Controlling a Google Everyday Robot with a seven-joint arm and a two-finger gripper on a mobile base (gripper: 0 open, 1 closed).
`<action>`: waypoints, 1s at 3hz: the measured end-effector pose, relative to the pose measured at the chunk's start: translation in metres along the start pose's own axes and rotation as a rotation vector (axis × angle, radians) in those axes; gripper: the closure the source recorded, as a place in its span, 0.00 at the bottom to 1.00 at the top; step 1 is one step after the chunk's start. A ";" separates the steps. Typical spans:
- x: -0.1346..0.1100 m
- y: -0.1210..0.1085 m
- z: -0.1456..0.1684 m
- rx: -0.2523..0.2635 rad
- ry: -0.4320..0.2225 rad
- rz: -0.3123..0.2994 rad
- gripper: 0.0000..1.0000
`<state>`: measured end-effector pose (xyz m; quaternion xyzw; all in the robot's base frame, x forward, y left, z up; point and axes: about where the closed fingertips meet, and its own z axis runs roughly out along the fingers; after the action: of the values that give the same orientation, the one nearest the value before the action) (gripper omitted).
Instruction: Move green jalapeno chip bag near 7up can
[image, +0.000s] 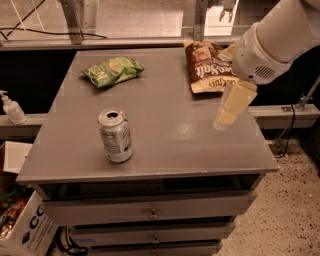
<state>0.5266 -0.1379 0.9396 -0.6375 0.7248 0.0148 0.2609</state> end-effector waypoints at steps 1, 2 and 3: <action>-0.027 -0.033 0.037 0.015 -0.087 -0.013 0.00; -0.060 -0.069 0.075 0.020 -0.173 -0.019 0.00; -0.060 -0.069 0.075 0.020 -0.173 -0.019 0.00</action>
Offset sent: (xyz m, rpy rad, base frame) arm 0.1465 0.1085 -0.0230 0.2417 -0.0907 0.0936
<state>0.6207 -0.0691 0.9204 -0.6381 0.6935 0.0601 0.3291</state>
